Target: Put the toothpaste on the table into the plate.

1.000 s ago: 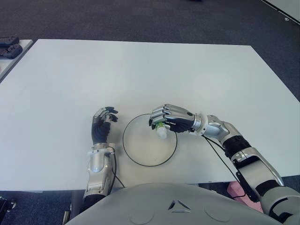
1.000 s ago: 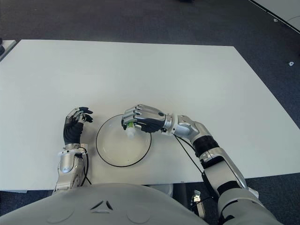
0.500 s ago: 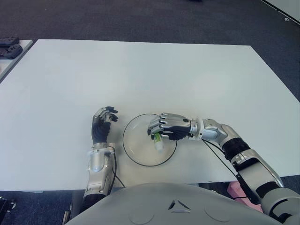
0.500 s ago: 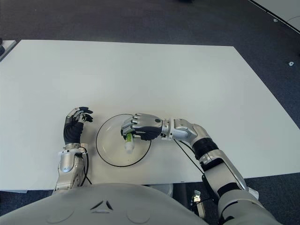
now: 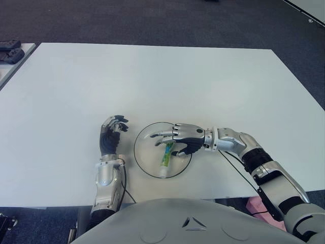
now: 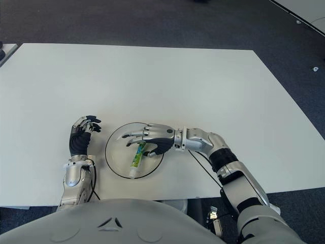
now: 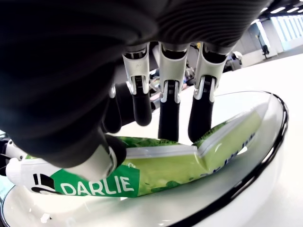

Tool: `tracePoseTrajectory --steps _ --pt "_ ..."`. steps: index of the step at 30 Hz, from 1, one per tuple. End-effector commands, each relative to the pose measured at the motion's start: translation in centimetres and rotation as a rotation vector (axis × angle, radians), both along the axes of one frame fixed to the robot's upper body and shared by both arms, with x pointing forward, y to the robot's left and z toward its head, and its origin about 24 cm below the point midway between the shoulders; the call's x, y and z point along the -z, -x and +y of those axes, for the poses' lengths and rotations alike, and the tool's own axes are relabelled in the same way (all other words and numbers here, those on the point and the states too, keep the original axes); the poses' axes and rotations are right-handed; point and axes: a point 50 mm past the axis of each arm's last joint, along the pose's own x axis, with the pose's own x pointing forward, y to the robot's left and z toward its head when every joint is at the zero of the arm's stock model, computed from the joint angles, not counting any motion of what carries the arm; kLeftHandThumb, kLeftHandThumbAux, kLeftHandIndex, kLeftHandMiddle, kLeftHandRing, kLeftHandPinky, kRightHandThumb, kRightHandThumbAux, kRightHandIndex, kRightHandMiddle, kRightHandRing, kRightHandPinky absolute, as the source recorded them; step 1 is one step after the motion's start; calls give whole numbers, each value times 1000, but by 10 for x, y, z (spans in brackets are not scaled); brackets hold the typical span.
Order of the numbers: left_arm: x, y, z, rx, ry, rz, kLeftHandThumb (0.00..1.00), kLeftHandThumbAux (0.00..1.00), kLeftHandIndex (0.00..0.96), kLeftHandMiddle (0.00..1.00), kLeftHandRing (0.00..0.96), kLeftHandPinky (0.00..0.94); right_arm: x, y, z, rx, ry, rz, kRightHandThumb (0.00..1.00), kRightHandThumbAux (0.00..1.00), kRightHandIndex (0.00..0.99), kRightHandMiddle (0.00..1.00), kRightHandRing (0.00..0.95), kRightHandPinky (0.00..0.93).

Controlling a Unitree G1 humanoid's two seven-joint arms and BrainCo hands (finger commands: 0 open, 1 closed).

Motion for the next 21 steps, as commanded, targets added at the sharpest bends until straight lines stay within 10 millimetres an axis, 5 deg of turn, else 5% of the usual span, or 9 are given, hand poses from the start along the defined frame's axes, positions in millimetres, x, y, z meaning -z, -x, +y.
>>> tracePoseTrajectory --steps 1,10,21 --pt "15 9 -4 -7 33 81 832 678 411 487 576 556 6 -1 -5 13 73 -16 105 607 1 0 0 0" --pt "14 9 -5 -9 27 79 832 678 412 486 572 551 5 -1 -5 51 46 -23 12 522 0 0 0 0" --pt "14 8 -4 -7 31 74 830 679 405 489 575 558 3 -2 -4 80 6 -27 19 465 0 0 0 0"
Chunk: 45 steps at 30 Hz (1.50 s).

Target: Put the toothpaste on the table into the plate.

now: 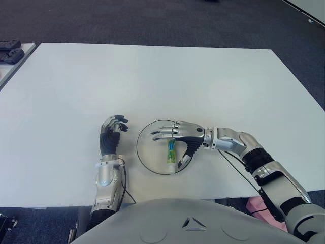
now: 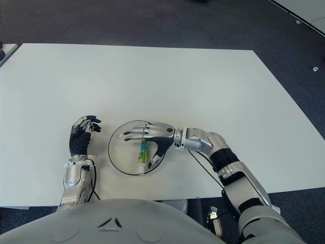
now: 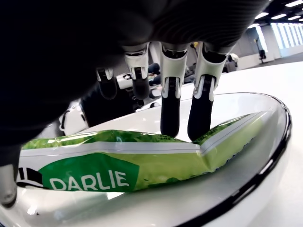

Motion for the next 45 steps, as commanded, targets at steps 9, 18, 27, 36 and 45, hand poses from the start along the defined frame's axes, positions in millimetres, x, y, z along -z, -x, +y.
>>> tracePoseTrajectory --steps 9,18,27,36,45 --pt "15 8 -4 -2 29 69 831 679 406 487 578 563 -3 -1 -4 60 -60 26 34 493 0 0 0 0" --pt "16 8 -2 -8 26 91 832 677 413 486 578 563 -7 -1 -5 239 -351 190 59 607 0 0 0 34" --pt "16 8 1 -7 31 89 833 677 412 486 569 550 -10 -1 -8 406 -667 396 298 696 67 82 64 123" --pt "15 7 3 -11 18 93 832 678 410 486 574 559 -8 -3 -13 545 -805 485 294 778 143 137 117 157" --pt "14 6 5 -6 6 87 831 679 407 487 583 569 0 -1 -19 686 -982 731 370 788 218 180 152 213"
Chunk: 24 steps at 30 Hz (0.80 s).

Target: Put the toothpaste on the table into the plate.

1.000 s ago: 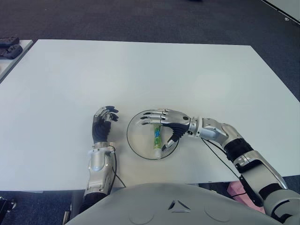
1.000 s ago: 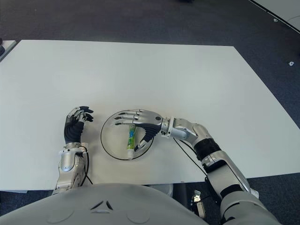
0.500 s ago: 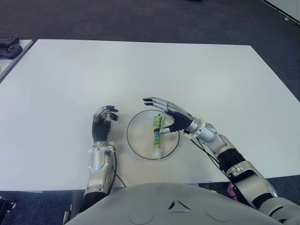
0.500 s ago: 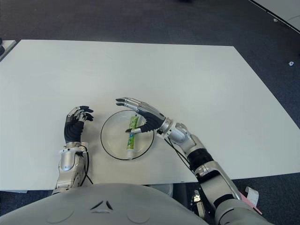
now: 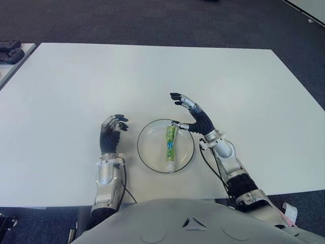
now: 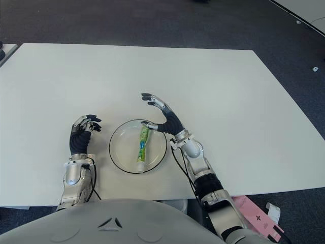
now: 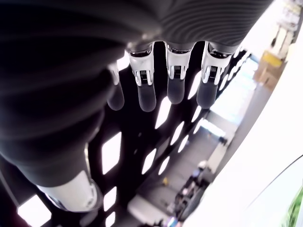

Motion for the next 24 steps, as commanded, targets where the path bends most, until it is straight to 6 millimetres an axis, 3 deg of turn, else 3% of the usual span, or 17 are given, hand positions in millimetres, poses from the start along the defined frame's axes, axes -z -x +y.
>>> tracePoseTrajectory --steps 1,5,14,24 --pt "13 8 2 1 9 80 831 679 407 487 584 570 10 0 -8 81 -134 160 381 785 229 191 163 230" --pt "12 8 3 15 -3 69 830 679 406 488 589 575 18 -3 -11 185 -251 265 402 782 300 288 271 348" --pt "13 7 6 23 -14 79 830 679 405 488 589 571 20 -1 -9 322 -453 380 330 827 377 406 405 449" --pt "12 5 7 18 -13 72 832 678 413 483 588 576 24 6 -12 514 -370 367 271 852 404 454 464 481"
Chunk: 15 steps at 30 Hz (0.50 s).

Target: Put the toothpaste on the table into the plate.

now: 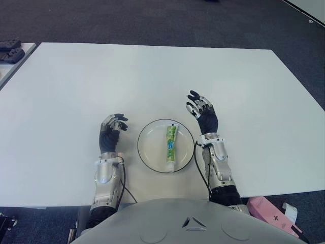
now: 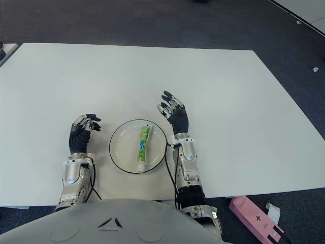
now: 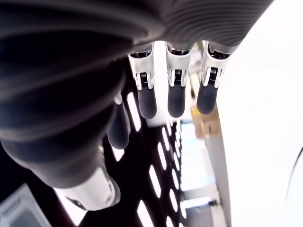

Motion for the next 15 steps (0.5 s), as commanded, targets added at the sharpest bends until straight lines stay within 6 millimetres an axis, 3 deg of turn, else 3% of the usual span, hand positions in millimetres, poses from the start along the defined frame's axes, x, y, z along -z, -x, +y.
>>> tracePoseTrajectory --steps 1,2,5,15 --pt "13 8 3 2 3 78 833 678 414 483 588 576 6 4 -6 90 60 51 421 808 410 457 467 480" --pt "13 8 3 0 2 78 833 677 415 482 588 576 6 4 -6 103 65 63 518 780 413 459 469 479" --pt "12 8 3 -2 0 78 834 677 417 481 588 580 10 5 -9 128 68 103 634 747 419 464 472 477" --pt "12 7 5 -3 -4 75 836 676 421 480 590 581 33 8 -28 134 24 213 690 732 423 474 480 478"
